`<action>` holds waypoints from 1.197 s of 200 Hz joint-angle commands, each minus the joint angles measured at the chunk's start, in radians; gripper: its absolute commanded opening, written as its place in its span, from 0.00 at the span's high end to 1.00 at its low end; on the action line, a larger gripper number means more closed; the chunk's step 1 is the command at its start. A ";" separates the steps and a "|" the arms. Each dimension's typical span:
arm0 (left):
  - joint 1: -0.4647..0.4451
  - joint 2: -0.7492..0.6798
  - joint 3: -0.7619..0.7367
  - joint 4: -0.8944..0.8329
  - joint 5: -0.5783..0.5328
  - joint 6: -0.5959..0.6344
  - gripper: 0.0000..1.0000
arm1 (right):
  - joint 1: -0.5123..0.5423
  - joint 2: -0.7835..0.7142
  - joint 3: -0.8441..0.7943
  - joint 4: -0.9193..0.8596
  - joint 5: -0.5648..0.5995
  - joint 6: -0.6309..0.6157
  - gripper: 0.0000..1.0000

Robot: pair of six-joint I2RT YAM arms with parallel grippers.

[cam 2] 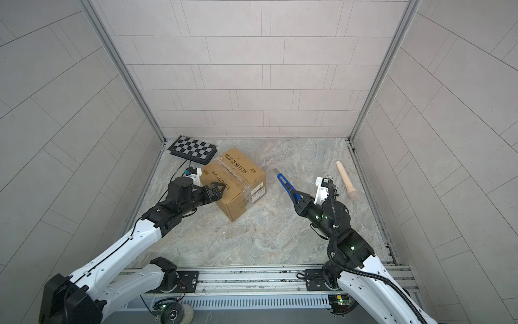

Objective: Unpack the express box

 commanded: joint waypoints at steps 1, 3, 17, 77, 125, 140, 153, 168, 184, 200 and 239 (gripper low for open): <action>0.004 -0.012 -0.024 0.041 0.006 -0.017 0.00 | -0.044 0.160 0.090 -0.033 -0.026 -0.160 1.00; 0.004 -0.012 -0.025 0.044 0.007 -0.018 0.00 | -0.049 0.177 0.099 -0.029 -0.035 -0.170 1.00; 0.003 -0.006 -0.032 0.066 0.017 -0.030 0.00 | -0.071 0.293 0.158 0.012 -0.085 -0.228 1.00; -0.009 0.048 -0.045 0.207 0.057 -0.104 0.00 | -0.084 0.578 0.296 0.096 -0.280 -0.327 1.00; -0.107 0.051 -0.074 0.225 0.030 -0.159 0.00 | -0.052 0.494 0.259 0.074 -0.354 -0.282 1.00; -0.132 0.024 -0.101 0.232 0.018 -0.187 0.00 | -0.034 0.449 0.228 0.065 -0.346 -0.253 1.00; -0.159 -0.002 -0.127 0.245 0.004 -0.218 0.00 | -0.024 0.405 0.194 0.062 -0.334 -0.224 1.00; -0.193 -0.031 -0.149 0.252 -0.011 -0.249 0.00 | -0.014 0.362 0.171 0.036 -0.317 -0.203 1.00; -0.234 -0.061 -0.167 0.252 -0.036 -0.277 0.00 | -0.001 0.319 0.149 -0.008 -0.288 -0.184 1.00; -0.267 -0.087 -0.183 0.249 -0.064 -0.300 0.00 | -0.002 0.262 0.144 -0.118 -0.193 -0.175 1.00; -0.282 -0.130 -0.211 0.244 -0.086 -0.314 0.00 | -0.101 0.057 0.161 -0.337 -0.131 -0.199 1.00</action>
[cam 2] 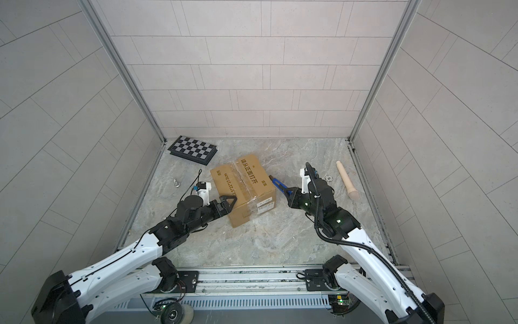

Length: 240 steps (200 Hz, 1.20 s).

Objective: Unpack the express box

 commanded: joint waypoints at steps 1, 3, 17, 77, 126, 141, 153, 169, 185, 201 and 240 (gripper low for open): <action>-0.007 -0.028 -0.014 0.039 -0.009 -0.021 0.00 | -0.039 -0.110 0.037 -0.154 0.004 -0.003 1.00; -0.007 -0.028 -0.013 0.038 -0.009 -0.019 0.00 | -0.039 -0.123 0.041 -0.163 0.003 -0.006 1.00; -0.008 -0.025 0.000 0.030 -0.011 -0.004 0.00 | -0.037 -0.199 0.051 -0.221 -0.008 -0.001 1.00; -0.005 0.002 0.067 -0.028 -0.046 0.084 0.00 | 0.007 -0.417 -0.029 -0.210 -0.239 0.136 1.00; 0.014 -0.001 0.103 -0.055 -0.060 0.118 0.00 | 0.012 -0.503 -0.109 -0.185 -0.310 0.230 1.00; 0.021 -0.001 0.110 -0.061 -0.057 0.126 0.00 | 0.013 -0.508 -0.162 -0.161 -0.328 0.260 1.00; 0.025 0.001 0.110 -0.061 -0.056 0.128 0.00 | 0.014 -0.515 -0.177 -0.143 -0.323 0.273 1.00; 0.029 0.002 0.109 -0.061 -0.054 0.130 0.00 | 0.015 -0.517 -0.189 -0.105 -0.313 0.279 1.00; 0.033 0.003 0.105 -0.056 -0.050 0.130 0.00 | 0.015 -0.501 -0.205 -0.087 -0.315 0.291 1.00; 0.036 0.001 0.105 -0.054 -0.045 0.131 0.00 | 0.015 -0.503 -0.224 -0.055 -0.304 0.309 1.00; 0.040 -0.011 0.096 -0.057 -0.043 0.131 0.00 | 0.016 -0.501 -0.251 -0.009 -0.299 0.331 1.00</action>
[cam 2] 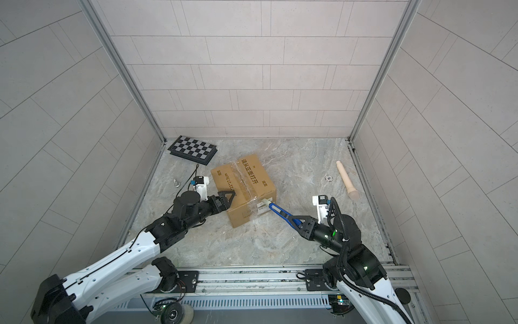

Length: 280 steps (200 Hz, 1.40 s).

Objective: Unpack the express box

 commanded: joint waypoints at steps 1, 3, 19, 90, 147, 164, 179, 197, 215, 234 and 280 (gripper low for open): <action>0.007 -0.015 0.014 0.000 0.001 0.020 0.00 | 0.005 0.000 -0.008 0.076 0.008 0.034 1.00; 0.007 -0.015 0.014 0.001 0.000 0.019 0.00 | 0.005 0.000 -0.010 0.079 0.009 0.035 1.00; 0.010 -0.019 0.011 0.004 0.003 0.018 0.00 | 0.005 0.000 -0.019 0.097 0.009 0.044 1.00; 0.013 -0.027 0.007 0.004 0.007 0.016 0.00 | 0.010 0.006 -0.051 0.138 0.021 0.065 1.00; 0.013 -0.032 -0.002 0.008 0.007 0.010 0.00 | 0.017 0.006 -0.060 0.139 0.024 0.065 1.00; 0.015 -0.032 -0.001 0.009 0.010 0.010 0.00 | 0.017 0.007 -0.067 0.150 0.025 0.068 1.00; 0.015 -0.032 -0.003 0.008 0.011 0.010 0.00 | 0.017 0.010 -0.072 0.163 0.024 0.074 1.00; 0.016 -0.034 -0.005 0.008 0.012 0.009 0.00 | 0.019 0.016 -0.072 0.169 0.024 0.074 1.00; 0.018 -0.035 -0.005 0.008 0.012 0.008 0.00 | 0.018 0.023 -0.072 0.172 0.024 0.072 1.00; 0.019 -0.035 -0.005 0.010 0.014 0.008 0.00 | 0.021 0.027 -0.075 0.175 0.025 0.072 1.00; 0.022 -0.035 -0.007 0.010 0.018 0.008 0.00 | 0.023 0.032 -0.083 0.185 0.028 0.074 1.00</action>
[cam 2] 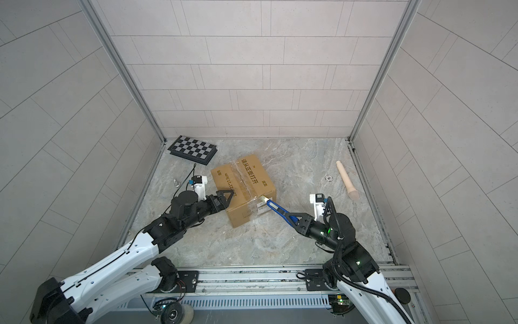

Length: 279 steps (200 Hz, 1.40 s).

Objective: Unpack the express box

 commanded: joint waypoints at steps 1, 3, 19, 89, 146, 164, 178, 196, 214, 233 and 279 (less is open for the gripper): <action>0.006 -0.013 -0.008 0.012 0.006 0.009 0.00 | 0.007 0.001 -0.010 0.041 0.010 0.016 1.00; 0.006 -0.013 -0.007 0.011 0.006 0.009 0.00 | 0.008 0.002 -0.009 0.043 0.011 0.016 1.00; 0.006 -0.013 -0.007 0.012 0.006 0.009 0.00 | 0.007 0.005 -0.012 0.045 0.010 0.016 1.00; 0.008 -0.011 -0.010 0.017 0.009 0.008 0.00 | 0.007 0.004 -0.026 0.050 0.020 0.020 1.00; 0.008 0.002 -0.018 0.029 0.014 0.006 0.00 | 0.007 0.011 -0.012 0.060 0.028 0.023 1.00; 0.008 0.003 -0.018 0.030 0.016 0.006 0.00 | 0.008 0.013 -0.009 0.063 0.032 0.024 1.00; 0.009 0.002 -0.019 0.029 0.015 0.006 0.00 | 0.008 0.013 -0.008 0.063 0.032 0.022 1.00; 0.009 0.002 -0.022 0.029 0.015 0.006 0.00 | 0.008 0.014 -0.005 0.063 0.031 0.021 1.00; 0.009 0.002 -0.025 0.029 0.015 0.004 0.00 | 0.008 0.016 0.001 0.063 0.031 0.021 1.00; 0.009 0.001 -0.027 0.029 0.015 0.004 0.00 | 0.007 0.017 0.009 0.057 0.033 0.011 1.00; 0.009 0.004 -0.027 0.029 0.015 0.004 0.00 | 0.007 0.019 0.009 0.061 0.036 0.003 1.00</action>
